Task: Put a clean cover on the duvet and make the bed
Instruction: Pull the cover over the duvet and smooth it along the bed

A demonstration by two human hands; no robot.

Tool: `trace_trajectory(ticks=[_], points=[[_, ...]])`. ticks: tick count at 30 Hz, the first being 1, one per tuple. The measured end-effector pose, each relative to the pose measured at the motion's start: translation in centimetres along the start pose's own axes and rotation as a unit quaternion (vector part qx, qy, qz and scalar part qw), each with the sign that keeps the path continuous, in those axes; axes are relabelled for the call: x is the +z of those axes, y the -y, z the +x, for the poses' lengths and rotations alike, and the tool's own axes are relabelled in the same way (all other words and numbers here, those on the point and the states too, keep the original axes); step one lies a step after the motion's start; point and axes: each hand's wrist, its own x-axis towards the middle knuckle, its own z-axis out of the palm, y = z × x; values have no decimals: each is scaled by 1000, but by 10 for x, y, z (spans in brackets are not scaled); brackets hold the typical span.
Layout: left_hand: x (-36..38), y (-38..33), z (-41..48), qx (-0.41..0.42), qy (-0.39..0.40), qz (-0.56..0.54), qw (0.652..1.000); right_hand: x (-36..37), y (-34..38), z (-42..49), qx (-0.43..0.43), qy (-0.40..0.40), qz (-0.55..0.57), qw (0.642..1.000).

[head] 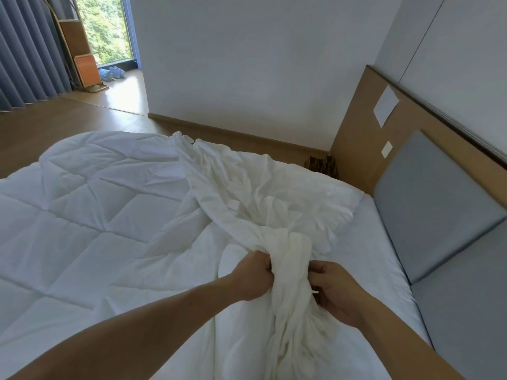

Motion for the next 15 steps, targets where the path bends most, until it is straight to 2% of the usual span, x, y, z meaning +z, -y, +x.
trace_trajectory(ticks=[4, 10, 12, 15], points=[[-5, 2, -5, 23, 27, 48, 998, 9, -2, 2, 41, 43, -4, 998], [-13, -12, -9, 21, 94, 101, 990, 17, -17, 5, 55, 12, 57, 997], [-16, -16, -12, 2, 136, 87, 987, 17, -21, 4, 53, -4, 57, 997], [-18, -14, -12, -51, 193, 1, 980, 17, -27, 3, 44, -15, 37, 998]])
